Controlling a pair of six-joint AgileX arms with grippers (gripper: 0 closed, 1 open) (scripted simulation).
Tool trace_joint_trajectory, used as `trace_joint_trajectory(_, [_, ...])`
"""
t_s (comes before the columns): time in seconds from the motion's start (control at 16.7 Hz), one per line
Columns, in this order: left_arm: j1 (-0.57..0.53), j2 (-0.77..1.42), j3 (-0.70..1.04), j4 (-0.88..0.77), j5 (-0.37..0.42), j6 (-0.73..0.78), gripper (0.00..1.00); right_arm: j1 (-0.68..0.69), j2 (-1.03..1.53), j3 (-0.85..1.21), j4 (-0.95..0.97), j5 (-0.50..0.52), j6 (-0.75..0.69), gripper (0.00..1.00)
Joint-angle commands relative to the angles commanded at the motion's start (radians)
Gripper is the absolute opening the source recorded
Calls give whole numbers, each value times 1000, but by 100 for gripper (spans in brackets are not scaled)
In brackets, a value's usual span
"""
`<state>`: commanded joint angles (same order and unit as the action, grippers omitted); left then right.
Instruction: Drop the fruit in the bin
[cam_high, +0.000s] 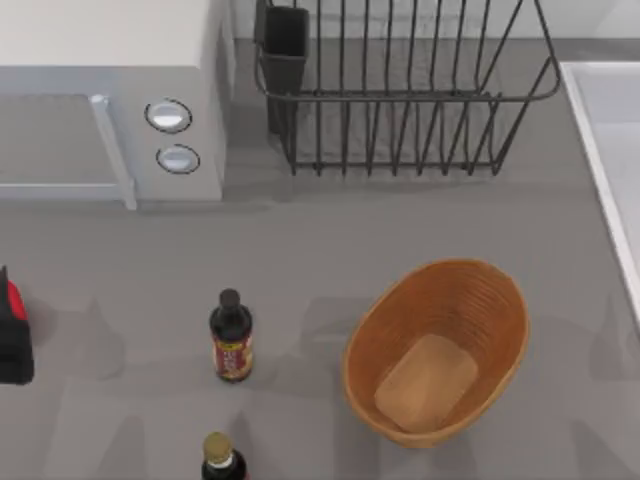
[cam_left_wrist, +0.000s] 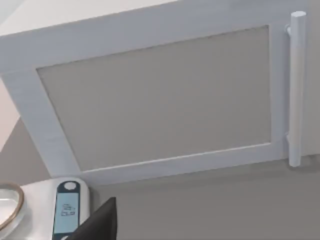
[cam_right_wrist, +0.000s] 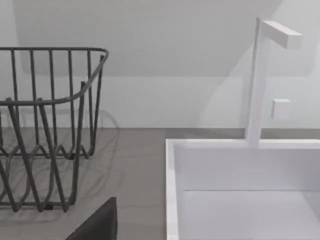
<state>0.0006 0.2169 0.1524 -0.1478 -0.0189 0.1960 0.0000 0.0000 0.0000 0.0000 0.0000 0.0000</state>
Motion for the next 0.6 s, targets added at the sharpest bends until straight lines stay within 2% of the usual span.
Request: trace_joint_trajectory(0.6, [55,878,640,-452,-2,610,100,0,0,0,0,0,0,100])
